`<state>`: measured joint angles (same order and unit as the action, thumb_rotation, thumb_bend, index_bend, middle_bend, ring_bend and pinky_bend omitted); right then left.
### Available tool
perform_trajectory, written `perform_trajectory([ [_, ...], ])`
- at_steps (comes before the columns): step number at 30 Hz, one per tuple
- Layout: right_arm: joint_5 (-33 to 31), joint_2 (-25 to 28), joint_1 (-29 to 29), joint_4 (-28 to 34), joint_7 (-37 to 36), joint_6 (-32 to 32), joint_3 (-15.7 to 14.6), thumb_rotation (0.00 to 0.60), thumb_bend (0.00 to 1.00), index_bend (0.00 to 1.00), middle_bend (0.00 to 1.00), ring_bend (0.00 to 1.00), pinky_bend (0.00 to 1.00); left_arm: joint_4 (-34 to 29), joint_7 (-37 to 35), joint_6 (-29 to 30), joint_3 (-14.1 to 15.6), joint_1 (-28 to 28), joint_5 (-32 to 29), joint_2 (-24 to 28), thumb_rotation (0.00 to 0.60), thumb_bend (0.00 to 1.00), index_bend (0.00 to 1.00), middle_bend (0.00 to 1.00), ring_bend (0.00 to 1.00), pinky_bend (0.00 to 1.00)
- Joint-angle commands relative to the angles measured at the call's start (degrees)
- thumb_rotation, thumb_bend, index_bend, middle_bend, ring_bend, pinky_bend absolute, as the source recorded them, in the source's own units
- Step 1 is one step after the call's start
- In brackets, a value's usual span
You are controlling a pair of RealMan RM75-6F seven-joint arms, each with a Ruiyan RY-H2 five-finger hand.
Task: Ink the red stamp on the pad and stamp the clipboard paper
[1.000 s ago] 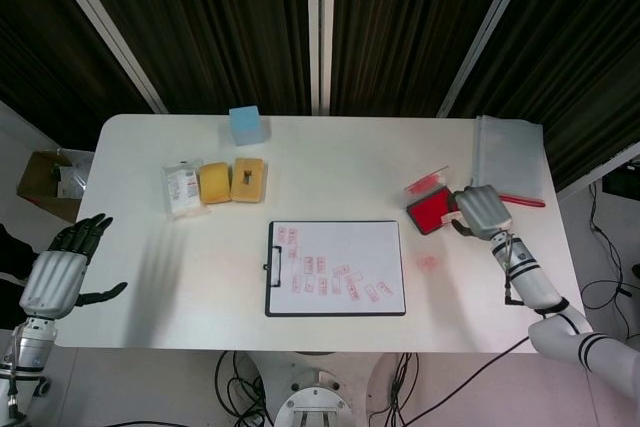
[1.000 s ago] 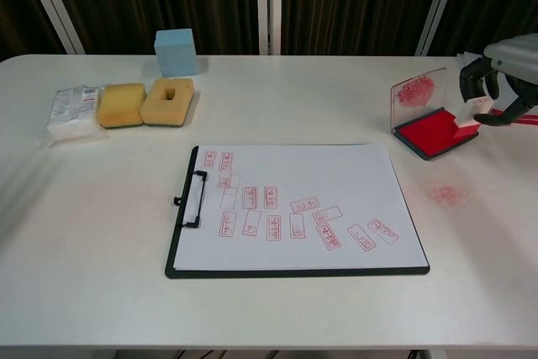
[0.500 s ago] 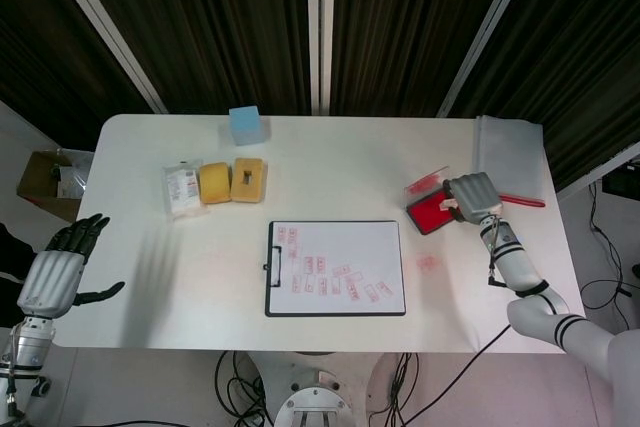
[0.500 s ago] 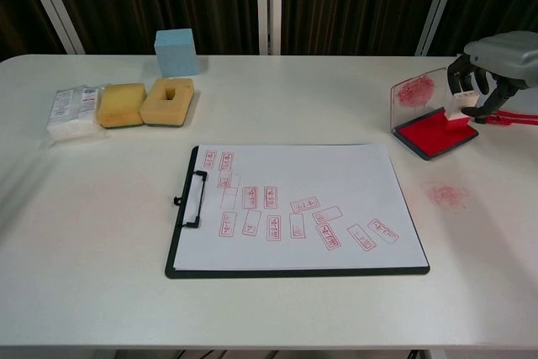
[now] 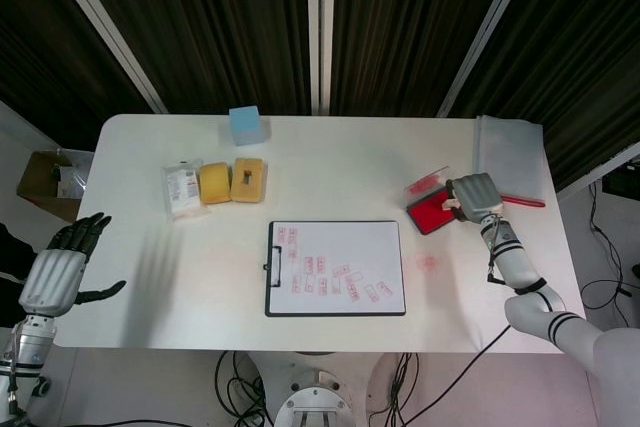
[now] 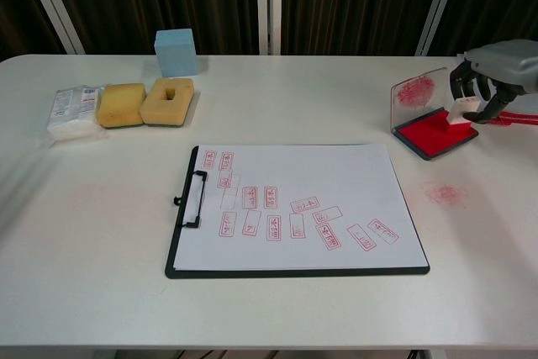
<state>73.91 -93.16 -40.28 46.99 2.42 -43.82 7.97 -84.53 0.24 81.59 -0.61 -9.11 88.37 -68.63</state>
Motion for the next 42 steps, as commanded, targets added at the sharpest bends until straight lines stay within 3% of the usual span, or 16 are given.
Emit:
perform_trajectory([
  [1,0.19,-0.71,-0.08,-1.24,-0.88,0.35,-0.17,0.600,0.38,0.70,0.63,0.53,0.64,-0.14,0.13,-0.19,-0.05,-0.14,-0.06,0.08,0.440,0.12,0.07,0.07,0.10,0.18],
  [20,2.37,-4.82,-0.01,-9.19,-5.30,0.98,-1.57,0.600,0.39,0.75,0.66,0.55,0.64,-0.56,0.82,-0.89,-0.18,-0.60,-0.51,0.05,0.445,0.12,0.07,0.07,0.10,0.18],
  [30,3.38,-4.85,-0.13,-10.05,-7.30,0.14,-1.46,0.600,0.39,0.75,0.66,0.55,0.64,-0.54,0.72,-0.54,-0.08,-0.28,-0.67,0.20,0.442,0.12,0.07,0.07,0.10,0.18],
  [36,3.23,-2.04,0.00,-5.24,-9.21,-1.58,-0.18,0.600,0.39,0.76,0.66,0.55,0.64,-0.33,0.38,-0.32,-0.03,-0.13,-0.64,0.07,0.442,0.12,0.07,0.07,0.10,0.18],
  [42,4.03,5.24,0.87,6.85,-8.50,-4.78,0.47,0.600,0.39,0.76,0.65,0.55,0.64,0.04,-0.23,0.04,0.05,0.12,-0.56,0.00,0.440,0.12,0.07,0.07,0.10,0.18],
])
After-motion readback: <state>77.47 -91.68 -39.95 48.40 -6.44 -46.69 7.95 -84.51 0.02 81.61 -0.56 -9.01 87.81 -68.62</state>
